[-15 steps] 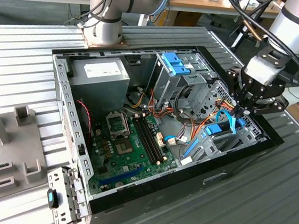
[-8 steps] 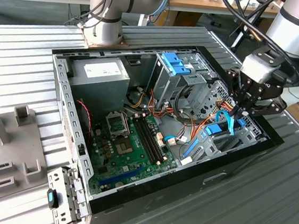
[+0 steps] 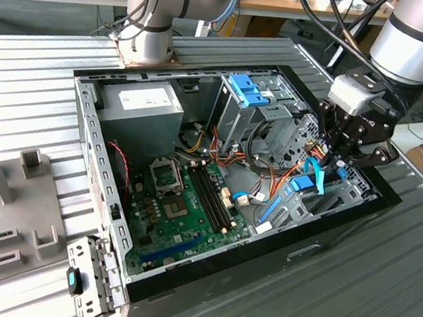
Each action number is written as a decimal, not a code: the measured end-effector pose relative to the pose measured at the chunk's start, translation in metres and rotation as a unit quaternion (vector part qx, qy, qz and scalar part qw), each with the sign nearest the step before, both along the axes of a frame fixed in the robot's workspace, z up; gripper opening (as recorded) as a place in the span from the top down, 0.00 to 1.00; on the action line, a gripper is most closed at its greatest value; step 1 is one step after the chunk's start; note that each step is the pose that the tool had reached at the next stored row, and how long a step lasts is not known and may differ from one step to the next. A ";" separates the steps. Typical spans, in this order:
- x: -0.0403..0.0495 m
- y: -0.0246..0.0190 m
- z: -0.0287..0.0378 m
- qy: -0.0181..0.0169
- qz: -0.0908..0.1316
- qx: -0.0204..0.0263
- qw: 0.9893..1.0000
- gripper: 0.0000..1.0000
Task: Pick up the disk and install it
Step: 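Insert the first disk wire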
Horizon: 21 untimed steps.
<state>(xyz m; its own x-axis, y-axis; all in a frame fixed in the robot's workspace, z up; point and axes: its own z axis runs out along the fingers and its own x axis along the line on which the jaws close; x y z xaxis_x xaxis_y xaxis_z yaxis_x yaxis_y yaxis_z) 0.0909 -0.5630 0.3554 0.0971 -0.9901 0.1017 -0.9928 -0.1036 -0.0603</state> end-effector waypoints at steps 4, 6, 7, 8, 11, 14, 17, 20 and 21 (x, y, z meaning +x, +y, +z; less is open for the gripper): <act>-0.0001 0.0000 -0.0007 0.000 -0.028 0.006 1.000 0.83; 0.0000 -0.0008 -0.0007 0.000 -0.029 0.015 0.999 0.83; 0.0000 -0.0020 -0.0008 0.001 -0.031 0.021 0.999 0.83; -0.0001 -0.0024 -0.0014 0.001 -0.037 0.022 0.999 0.83; -0.0001 -0.0026 -0.0024 0.000 -0.058 0.022 0.998 0.83; 0.0010 -0.0026 -0.0037 0.000 -0.065 0.022 0.998 0.83; 0.0044 -0.0025 -0.0048 0.000 -0.065 0.022 0.998 0.83; 0.0045 -0.0026 -0.0085 0.000 -0.066 0.022 0.998 0.83; 0.0046 -0.0026 -0.0100 0.000 -0.066 0.022 0.998 0.83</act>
